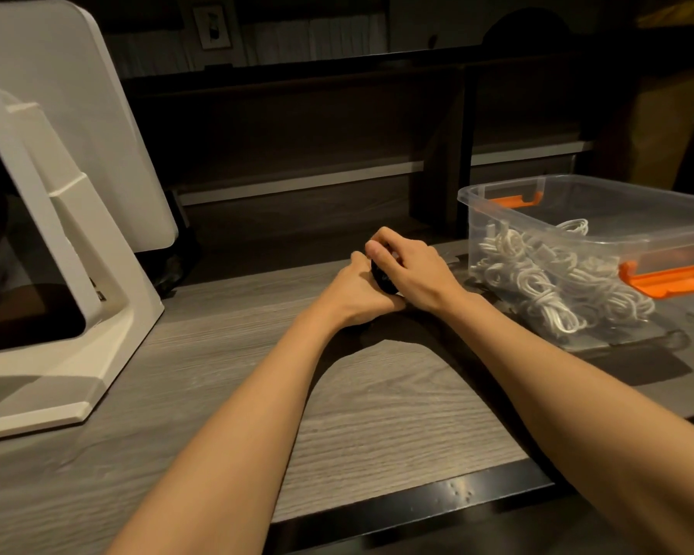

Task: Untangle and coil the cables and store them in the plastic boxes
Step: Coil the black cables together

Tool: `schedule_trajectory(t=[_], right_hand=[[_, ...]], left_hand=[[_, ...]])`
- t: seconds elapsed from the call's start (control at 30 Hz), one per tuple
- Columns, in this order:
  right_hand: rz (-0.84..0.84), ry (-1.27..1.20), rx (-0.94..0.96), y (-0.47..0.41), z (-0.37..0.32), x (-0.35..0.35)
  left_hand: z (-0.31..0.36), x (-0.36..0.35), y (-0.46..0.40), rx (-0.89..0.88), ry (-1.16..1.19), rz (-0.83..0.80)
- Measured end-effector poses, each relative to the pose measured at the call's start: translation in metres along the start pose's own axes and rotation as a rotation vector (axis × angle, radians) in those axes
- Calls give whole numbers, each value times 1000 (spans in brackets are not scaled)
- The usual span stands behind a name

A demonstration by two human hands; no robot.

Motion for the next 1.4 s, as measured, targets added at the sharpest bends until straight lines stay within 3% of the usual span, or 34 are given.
schedule_trajectory(t=[0.1,0.37,0.5,0.6,0.8,0.97,1.17,1.27,1.4], right_hand=[[-42,8,-12,-2,-1,-5],[95,-126,-19,-4,0,2],[167,-169,-84,0,15,14],[195,-219,-111,4,19,17],[6,-239,-226,5,35,9],[-140,-452,-117,6,15,13],[-238,-538,-97,5,10,2],[-187,-601,-229,8,35,3],[-244,-741,-428,18,65,-9]], left_hand=[[4,-2,1,-41,-16,-25],[-1,1,2,-33,47,32],[5,-4,-1,2,-134,-6],[6,-1,2,75,-267,65],[-5,17,13,171,-380,148],[-2,22,18,156,-499,122],[23,-7,15,-69,-429,-28],[25,-16,13,-91,-228,-68],[25,-16,14,-68,-9,-58]])
Point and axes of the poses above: each hand's wrist, its own y-axis away from the middle knuckle, its own x-axis out of the back of the hand, z = x × y, the point moved 10 cm from there along -y, towards the middle knuckle, and after that the axes turned 6 degrees about -z, right-handed, at the moved point
